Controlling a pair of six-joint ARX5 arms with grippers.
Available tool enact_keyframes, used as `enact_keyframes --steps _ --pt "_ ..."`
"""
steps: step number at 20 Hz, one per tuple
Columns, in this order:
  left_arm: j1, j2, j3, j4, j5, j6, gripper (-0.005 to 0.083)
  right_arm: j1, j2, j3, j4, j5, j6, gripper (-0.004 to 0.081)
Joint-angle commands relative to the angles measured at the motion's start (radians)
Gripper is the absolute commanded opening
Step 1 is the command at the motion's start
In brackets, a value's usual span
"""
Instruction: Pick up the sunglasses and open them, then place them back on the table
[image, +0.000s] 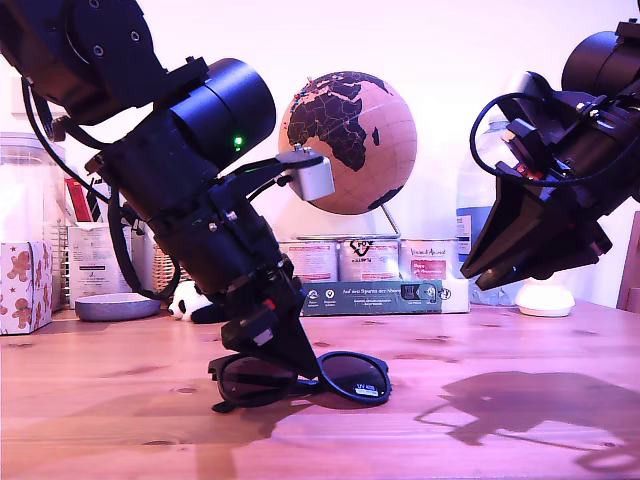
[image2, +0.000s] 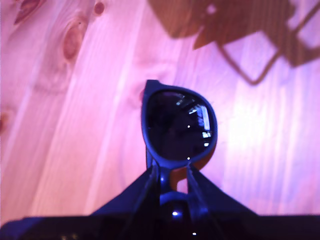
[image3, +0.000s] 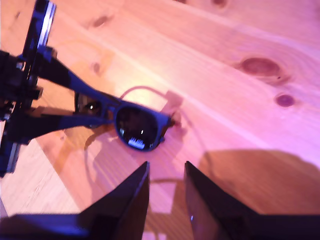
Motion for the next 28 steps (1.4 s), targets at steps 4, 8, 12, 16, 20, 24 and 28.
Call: enact_keyframes --steps 4,8,12,16,20,24,28 --pt "-0.001 0.035 0.006 0.001 -0.002 0.012 0.0165 0.019 0.013 0.005 -0.001 0.0 0.005 0.0193" --pt "-0.001 0.049 0.011 -0.022 -0.002 0.03 0.0165 0.019 0.013 0.005 -0.018 0.001 0.005 0.0193" --pt "-0.001 0.049 0.019 -0.022 -0.002 0.03 0.0158 0.021 0.013 0.005 -0.026 0.001 0.005 0.0193" --pt "-0.001 0.049 0.019 -0.045 0.007 0.031 -0.0008 0.026 0.013 0.005 -0.03 0.002 0.005 0.0193" --pt "-0.006 0.049 0.019 -0.055 0.028 0.032 -0.0016 0.029 0.013 0.005 -0.029 0.001 0.005 0.0193" --pt "-0.013 0.049 0.019 -0.057 0.028 0.039 0.0005 0.03 0.013 0.005 -0.034 0.004 0.004 0.0193" --pt "-0.01 0.049 0.019 -0.071 0.025 0.042 0.0153 0.03 0.013 0.005 -0.033 0.018 0.004 0.0193"
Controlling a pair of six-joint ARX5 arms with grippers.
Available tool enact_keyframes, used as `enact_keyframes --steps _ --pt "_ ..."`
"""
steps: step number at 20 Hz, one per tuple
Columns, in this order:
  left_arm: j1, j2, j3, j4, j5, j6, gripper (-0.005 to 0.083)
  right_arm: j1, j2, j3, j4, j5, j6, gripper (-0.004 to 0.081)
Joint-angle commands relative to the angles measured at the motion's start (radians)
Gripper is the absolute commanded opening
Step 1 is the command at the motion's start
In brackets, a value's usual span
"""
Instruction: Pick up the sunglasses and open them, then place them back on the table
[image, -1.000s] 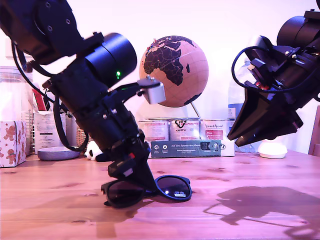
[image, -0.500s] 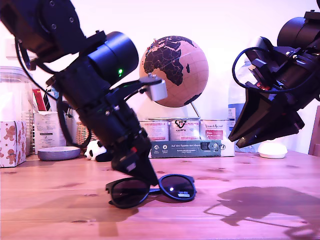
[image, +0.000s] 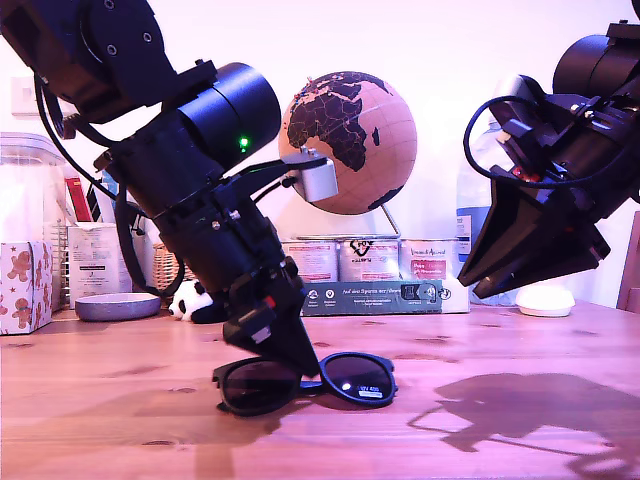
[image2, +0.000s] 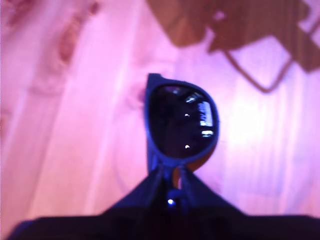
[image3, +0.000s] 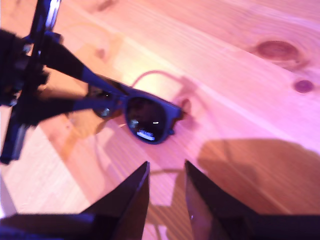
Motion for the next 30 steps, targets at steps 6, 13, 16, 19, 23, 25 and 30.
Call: enact_keyframes --steps 6,13,16,19,23,25,30 --pt "-0.003 0.031 -0.019 -0.009 0.0 0.042 0.0176 0.008 0.013 0.004 0.002 0.002 0.001 0.0193" --pt "-0.003 0.057 -0.019 -0.006 -0.029 0.05 0.0183 0.01 0.013 0.004 0.001 0.002 0.002 0.0193" --pt "-0.008 0.069 -0.018 -0.006 -0.048 0.05 0.0183 0.011 0.013 0.004 -0.006 0.002 0.002 0.0193" --pt "-0.017 0.069 0.002 -0.018 -0.053 0.049 0.0093 0.011 0.013 0.004 -0.006 0.002 0.002 0.0193" --pt "-0.03 0.068 0.03 -0.048 -0.052 0.048 -0.0016 0.01 0.013 0.004 -0.004 0.007 0.002 0.0193" --pt "-0.037 0.068 0.038 -0.061 -0.052 0.049 -0.0016 0.011 0.013 0.005 0.0 0.008 0.003 0.0193" --pt "-0.062 0.052 0.039 -0.086 -0.082 0.103 -0.0017 0.01 0.013 0.038 -0.002 0.008 0.068 0.0193"
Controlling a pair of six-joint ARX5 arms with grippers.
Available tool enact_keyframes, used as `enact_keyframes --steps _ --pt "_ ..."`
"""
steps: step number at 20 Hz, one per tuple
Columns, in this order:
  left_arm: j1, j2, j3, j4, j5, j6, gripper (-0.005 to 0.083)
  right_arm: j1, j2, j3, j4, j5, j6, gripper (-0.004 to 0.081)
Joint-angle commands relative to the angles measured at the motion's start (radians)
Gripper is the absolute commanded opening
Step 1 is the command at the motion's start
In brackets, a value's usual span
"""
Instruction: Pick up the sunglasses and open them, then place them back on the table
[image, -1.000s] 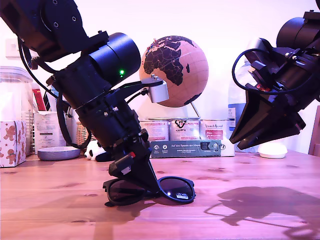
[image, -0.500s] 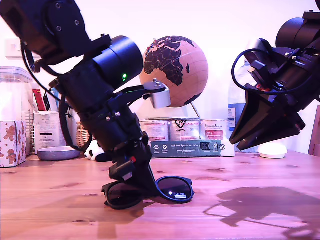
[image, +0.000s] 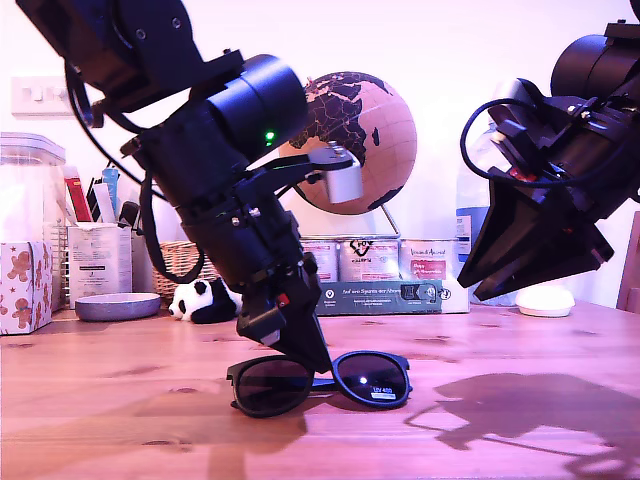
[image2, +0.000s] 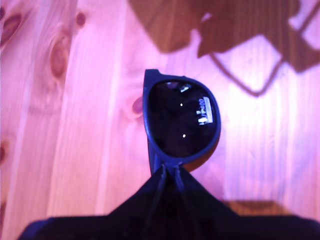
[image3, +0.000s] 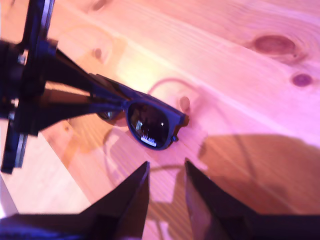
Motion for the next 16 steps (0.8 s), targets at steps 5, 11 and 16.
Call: enact_keyframes --steps 5,11,16 --pt "-0.035 -0.014 -0.022 -0.031 -0.105 0.066 -0.0019 0.005 0.012 0.103 -0.027 -0.001 0.023 0.0193" --pt "-0.076 -0.042 -0.022 -0.025 -0.212 0.132 -0.0019 0.005 0.012 0.128 -0.057 -0.002 0.022 0.0193" --pt "-0.105 -0.075 -0.022 -0.023 -0.224 0.132 -0.0019 0.009 0.013 0.142 -0.134 -0.012 0.048 0.0193"
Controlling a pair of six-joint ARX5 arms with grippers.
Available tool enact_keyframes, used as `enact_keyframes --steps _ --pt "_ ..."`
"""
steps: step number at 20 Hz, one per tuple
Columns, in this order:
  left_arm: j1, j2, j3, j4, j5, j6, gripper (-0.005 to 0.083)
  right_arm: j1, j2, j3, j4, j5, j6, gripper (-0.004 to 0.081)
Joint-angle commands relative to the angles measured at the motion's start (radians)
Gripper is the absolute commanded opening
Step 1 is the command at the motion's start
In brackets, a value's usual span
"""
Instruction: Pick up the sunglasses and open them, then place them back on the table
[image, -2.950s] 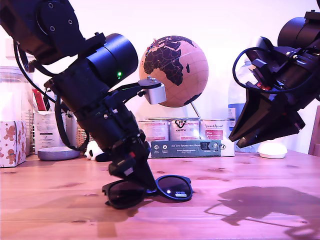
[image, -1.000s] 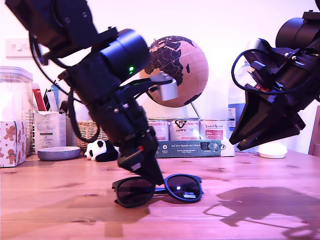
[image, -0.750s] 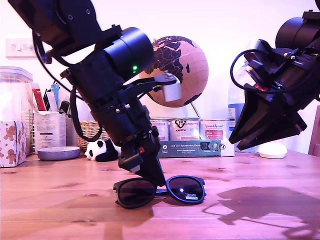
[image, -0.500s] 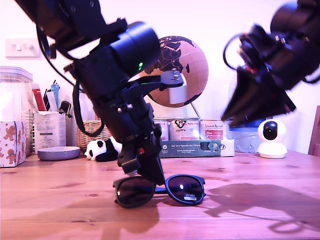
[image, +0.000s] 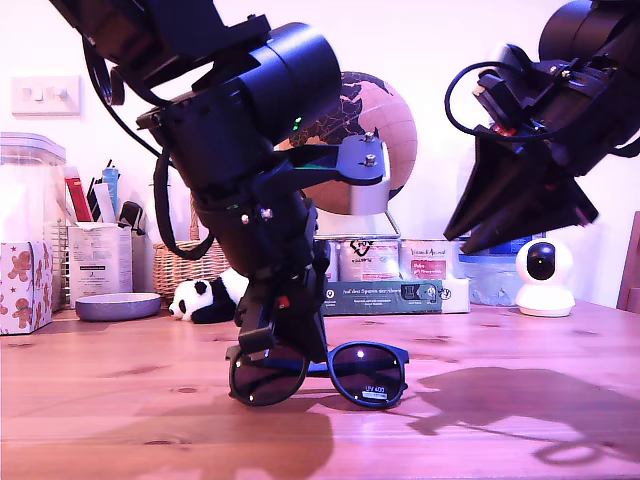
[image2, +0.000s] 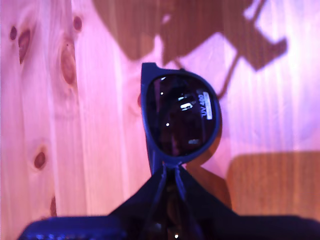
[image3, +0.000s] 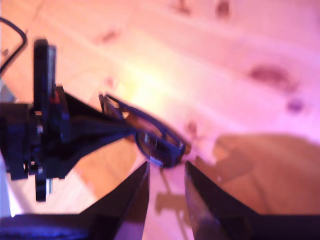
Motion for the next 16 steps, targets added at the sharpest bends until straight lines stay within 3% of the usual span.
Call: enact_keyframes --steps 1,9,16 --pt "-0.017 -0.051 -0.021 0.006 -0.006 0.004 -0.0019 0.008 0.012 0.023 -0.03 -0.008 0.003 0.0193" --pt "-0.043 -0.159 -0.026 0.023 -0.086 0.004 -0.0019 -0.018 0.014 0.172 -0.21 -0.027 0.076 0.0192" --pt "-0.117 -0.228 -0.18 0.26 -0.151 0.065 -0.0019 -0.052 0.043 0.229 -0.296 -0.082 0.103 0.0192"
